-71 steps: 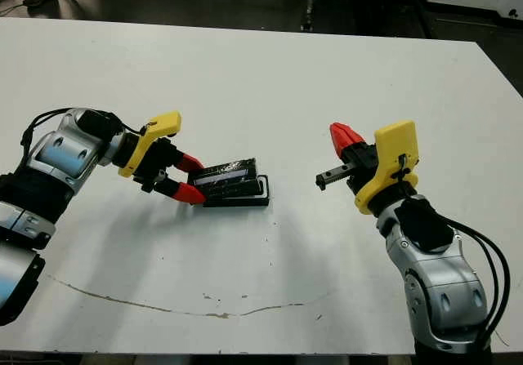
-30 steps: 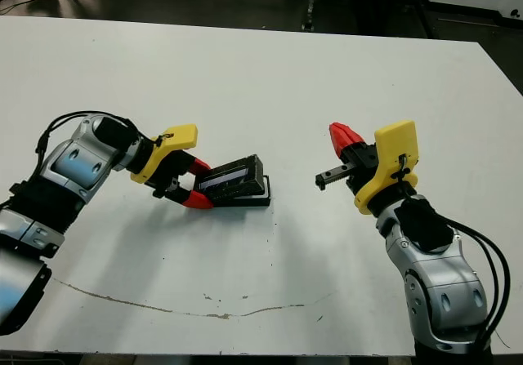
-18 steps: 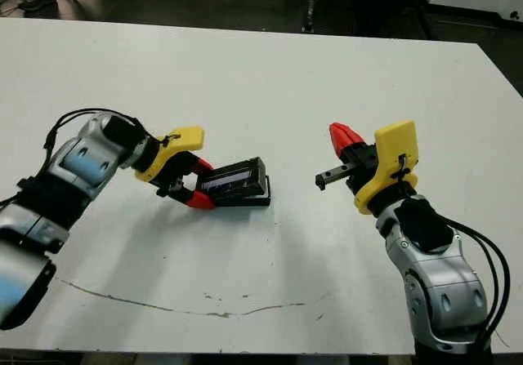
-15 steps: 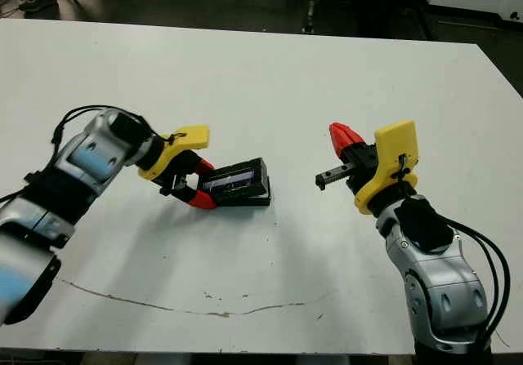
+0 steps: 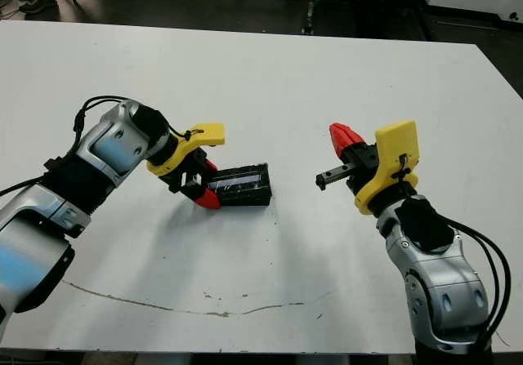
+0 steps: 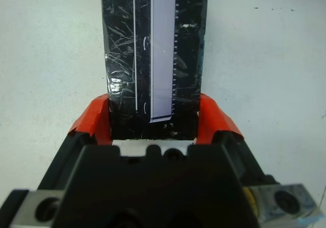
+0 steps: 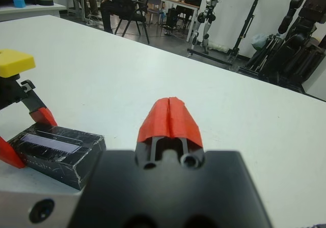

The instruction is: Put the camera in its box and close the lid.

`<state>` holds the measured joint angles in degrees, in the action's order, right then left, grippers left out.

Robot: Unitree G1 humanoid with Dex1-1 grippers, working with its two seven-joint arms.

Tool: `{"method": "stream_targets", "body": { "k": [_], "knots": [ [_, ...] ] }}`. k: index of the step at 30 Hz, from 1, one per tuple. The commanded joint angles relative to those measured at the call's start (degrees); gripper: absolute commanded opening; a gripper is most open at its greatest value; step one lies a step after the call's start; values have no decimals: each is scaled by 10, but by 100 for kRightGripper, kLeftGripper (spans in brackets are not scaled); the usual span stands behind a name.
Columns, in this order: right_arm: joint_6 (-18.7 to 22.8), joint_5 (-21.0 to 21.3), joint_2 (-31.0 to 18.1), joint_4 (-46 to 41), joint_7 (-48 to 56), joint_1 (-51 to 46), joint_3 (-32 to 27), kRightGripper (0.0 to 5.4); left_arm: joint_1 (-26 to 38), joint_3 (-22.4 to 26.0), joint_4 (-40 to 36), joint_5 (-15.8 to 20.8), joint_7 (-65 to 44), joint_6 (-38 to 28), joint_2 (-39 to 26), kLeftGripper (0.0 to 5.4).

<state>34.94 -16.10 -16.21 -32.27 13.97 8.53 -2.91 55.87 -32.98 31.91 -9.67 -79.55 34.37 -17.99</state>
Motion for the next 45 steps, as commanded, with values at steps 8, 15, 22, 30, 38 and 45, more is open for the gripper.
{"method": "stream_targets", "body": {
  "k": [8,15,22,30,38,45],
  "knots": [
    [4,0,-4,0,-1,-2,-5,0,-31,-43,1,-11,9,39,23,317],
    [7,0,-4,2,-2,0,-1,0,-27,-71,-1,-27,2,32,26,317],
    [6,4,-5,2,-2,-1,1,0,-28,-76,4,-27,2,13,39,317],
    [6,5,-4,1,-4,-1,3,0,-34,-86,1,-35,17,14,59,317],
    [7,1,-1,2,-4,-2,0,0,-30,-123,-33,-71,16,-23,48,354],
    [11,-1,3,0,-7,-3,0,0,-57,-115,-78,-92,36,-130,9,446]
  ]
}}
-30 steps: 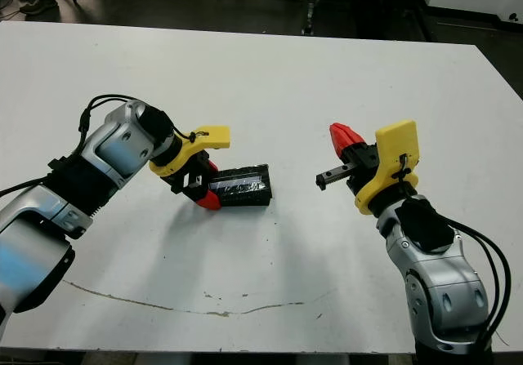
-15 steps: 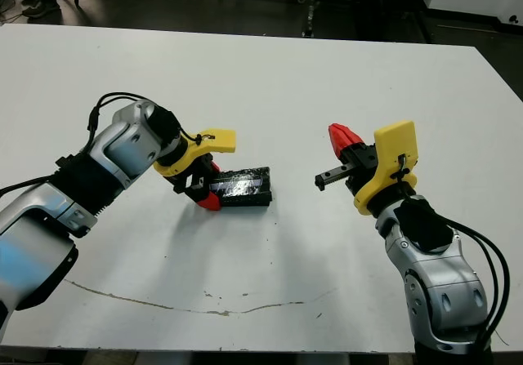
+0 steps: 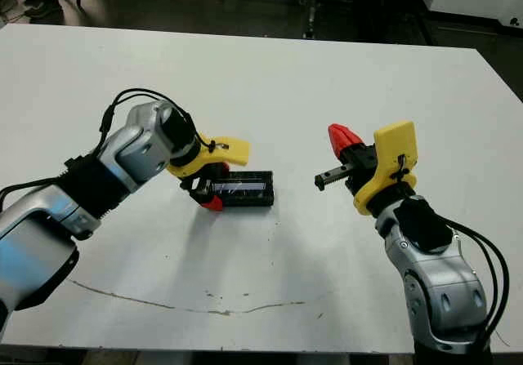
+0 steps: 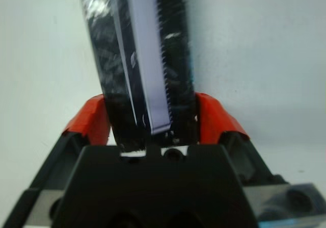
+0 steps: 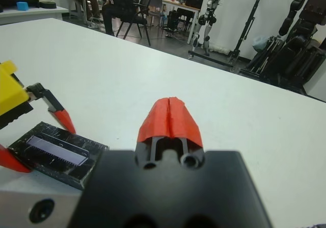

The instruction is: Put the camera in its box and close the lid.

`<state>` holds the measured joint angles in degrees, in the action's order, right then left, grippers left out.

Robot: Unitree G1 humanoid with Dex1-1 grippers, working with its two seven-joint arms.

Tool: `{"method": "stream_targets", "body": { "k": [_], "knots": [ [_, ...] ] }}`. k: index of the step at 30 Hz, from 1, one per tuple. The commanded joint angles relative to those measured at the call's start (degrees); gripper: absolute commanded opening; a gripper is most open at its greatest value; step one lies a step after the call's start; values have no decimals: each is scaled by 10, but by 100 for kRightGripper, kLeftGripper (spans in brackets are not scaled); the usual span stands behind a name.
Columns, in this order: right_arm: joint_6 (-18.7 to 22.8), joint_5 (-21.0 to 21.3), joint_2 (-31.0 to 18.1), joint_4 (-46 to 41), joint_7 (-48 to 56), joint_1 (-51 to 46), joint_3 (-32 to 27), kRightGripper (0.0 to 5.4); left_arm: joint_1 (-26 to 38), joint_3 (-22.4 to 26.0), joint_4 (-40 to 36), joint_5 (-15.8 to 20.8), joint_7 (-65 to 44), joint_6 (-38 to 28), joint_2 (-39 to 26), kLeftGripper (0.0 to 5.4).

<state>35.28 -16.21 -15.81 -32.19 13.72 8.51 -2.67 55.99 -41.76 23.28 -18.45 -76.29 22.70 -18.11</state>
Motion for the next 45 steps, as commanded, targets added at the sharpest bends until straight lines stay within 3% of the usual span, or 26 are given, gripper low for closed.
{"method": "stream_targets", "body": {
  "k": [1,8,12,19,21,31,35,38,41,45],
  "knots": [
    [6,1,-1,0,-4,-3,-2,0,-59,-25,8,-5,3,-16,8,458],
    [3,1,-3,2,-1,-2,-2,0,-64,-12,14,-3,8,-41,4,539],
    [7,4,-5,0,-3,-1,-2,0,-61,-3,21,-3,6,8,10,539],
    [4,-3,-1,1,-1,-1,-6,0,-66,20,17,-3,15,-13,-27,539],
    [2,-2,-1,1,-1,-2,-6,0,-65,38,25,10,0,35,-38,539],
    [-3,1,-9,5,8,2,-9,0,-130,90,-54,23,-2,-45,-178,539],
    [-5,1,-9,6,10,2,-9,0,-140,100,-84,24,-30,10,-213,539],
    [-7,3,-9,7,10,1,-8,0,-148,125,-101,48,-42,70,-232,539],
    [-9,1,-7,8,10,0,-9,0,-152,142,-122,53,-28,82,-245,539],
    [-14,-1,-6,11,12,-2,-10,0,-178,236,-164,80,82,160,-218,530]
  ]
}}
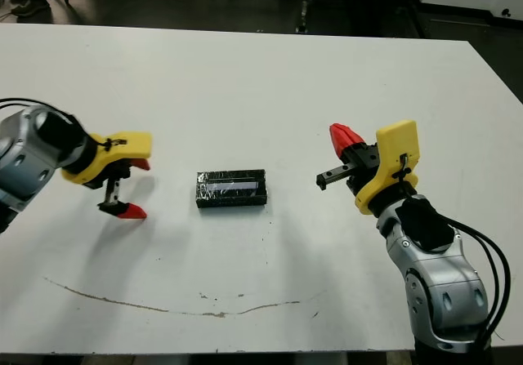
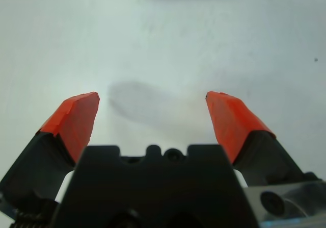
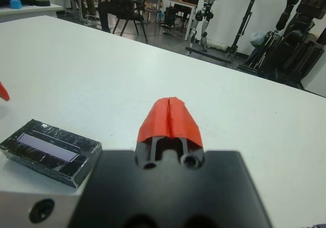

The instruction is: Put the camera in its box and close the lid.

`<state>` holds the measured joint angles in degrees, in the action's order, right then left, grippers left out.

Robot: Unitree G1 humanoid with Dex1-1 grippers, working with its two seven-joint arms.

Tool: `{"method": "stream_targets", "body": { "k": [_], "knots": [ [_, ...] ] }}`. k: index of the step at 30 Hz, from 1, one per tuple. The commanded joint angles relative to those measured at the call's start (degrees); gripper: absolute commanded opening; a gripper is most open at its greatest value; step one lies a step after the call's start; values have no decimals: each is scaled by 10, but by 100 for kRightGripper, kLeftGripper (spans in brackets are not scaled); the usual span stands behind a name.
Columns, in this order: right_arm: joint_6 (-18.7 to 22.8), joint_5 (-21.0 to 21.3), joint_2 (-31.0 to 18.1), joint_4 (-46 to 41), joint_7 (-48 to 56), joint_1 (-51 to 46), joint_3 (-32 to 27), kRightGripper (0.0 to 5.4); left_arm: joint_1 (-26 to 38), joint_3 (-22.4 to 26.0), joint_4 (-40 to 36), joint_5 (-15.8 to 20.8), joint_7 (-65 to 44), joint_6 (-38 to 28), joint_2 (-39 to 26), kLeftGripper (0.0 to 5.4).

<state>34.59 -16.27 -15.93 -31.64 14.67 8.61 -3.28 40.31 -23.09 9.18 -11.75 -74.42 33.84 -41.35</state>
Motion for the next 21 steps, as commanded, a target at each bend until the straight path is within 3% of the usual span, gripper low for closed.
{"method": "stream_targets", "body": {
  "k": [1,4,9,14,21],
  "knots": [
    [-8,0,-5,6,3,-3,-3,0,-24,72,-35,19,97,72,29,520],
    [-6,1,-2,6,1,-2,-1,0,-34,145,-69,50,198,101,85,487],
    [-4,3,0,6,-2,-2,3,0,-71,232,-151,129,327,59,193,410],
    [-8,1,2,10,-1,-5,0,0,-113,253,-225,191,420,42,290,338],
    [-14,8,2,14,-2,-7,2,0,-167,229,-277,227,511,11,374,234]
  ]
}}
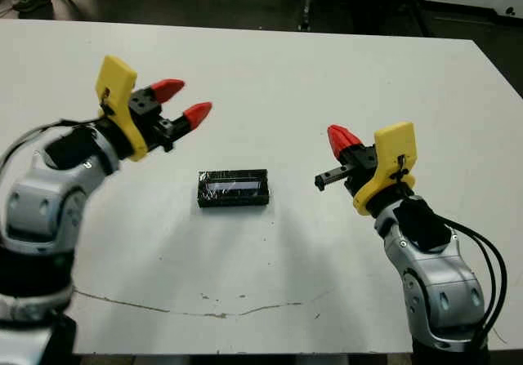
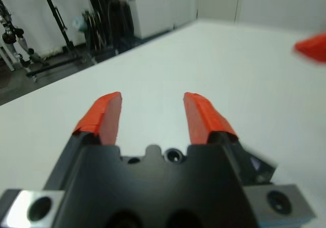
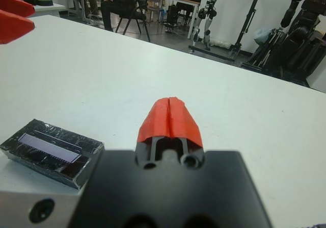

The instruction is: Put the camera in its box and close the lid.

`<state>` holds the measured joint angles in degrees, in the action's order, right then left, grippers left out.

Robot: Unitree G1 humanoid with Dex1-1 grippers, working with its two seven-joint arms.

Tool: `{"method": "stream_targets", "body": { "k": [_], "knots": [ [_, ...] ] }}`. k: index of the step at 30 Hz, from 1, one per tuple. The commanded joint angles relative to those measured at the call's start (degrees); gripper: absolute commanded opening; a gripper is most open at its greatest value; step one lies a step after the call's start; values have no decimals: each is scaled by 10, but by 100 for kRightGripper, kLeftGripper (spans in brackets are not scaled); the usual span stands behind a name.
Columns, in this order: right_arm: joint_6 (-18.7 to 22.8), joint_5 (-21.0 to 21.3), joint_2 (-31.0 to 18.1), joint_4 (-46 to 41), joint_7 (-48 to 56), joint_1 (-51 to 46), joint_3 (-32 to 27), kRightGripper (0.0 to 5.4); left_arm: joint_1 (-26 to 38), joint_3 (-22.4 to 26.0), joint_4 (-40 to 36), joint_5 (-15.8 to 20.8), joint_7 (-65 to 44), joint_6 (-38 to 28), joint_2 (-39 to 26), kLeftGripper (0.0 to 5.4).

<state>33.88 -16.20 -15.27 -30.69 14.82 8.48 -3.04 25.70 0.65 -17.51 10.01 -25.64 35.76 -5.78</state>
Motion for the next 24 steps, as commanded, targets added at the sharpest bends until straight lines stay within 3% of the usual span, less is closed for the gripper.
{"method": "stream_targets", "body": {
  "k": [1,7,15,19,24],
  "knots": [
    [-8,10,-5,5,-4,-6,1,0,-28,-14,-12,13,33,-9,28,221],
    [-8,10,1,7,-5,-7,2,0,-74,-53,-9,12,93,-22,81,128],
    [-8,6,1,7,-4,-9,0,0,-102,-98,46,1,126,-28,94,7],
    [-6,6,1,5,-4,-8,1,0,-117,-124,94,-15,124,-50,87,2],
    [-7,9,-1,3,-4,-8,4,0,-112,-142,146,-35,143,-10,89,2]
  ]
}}
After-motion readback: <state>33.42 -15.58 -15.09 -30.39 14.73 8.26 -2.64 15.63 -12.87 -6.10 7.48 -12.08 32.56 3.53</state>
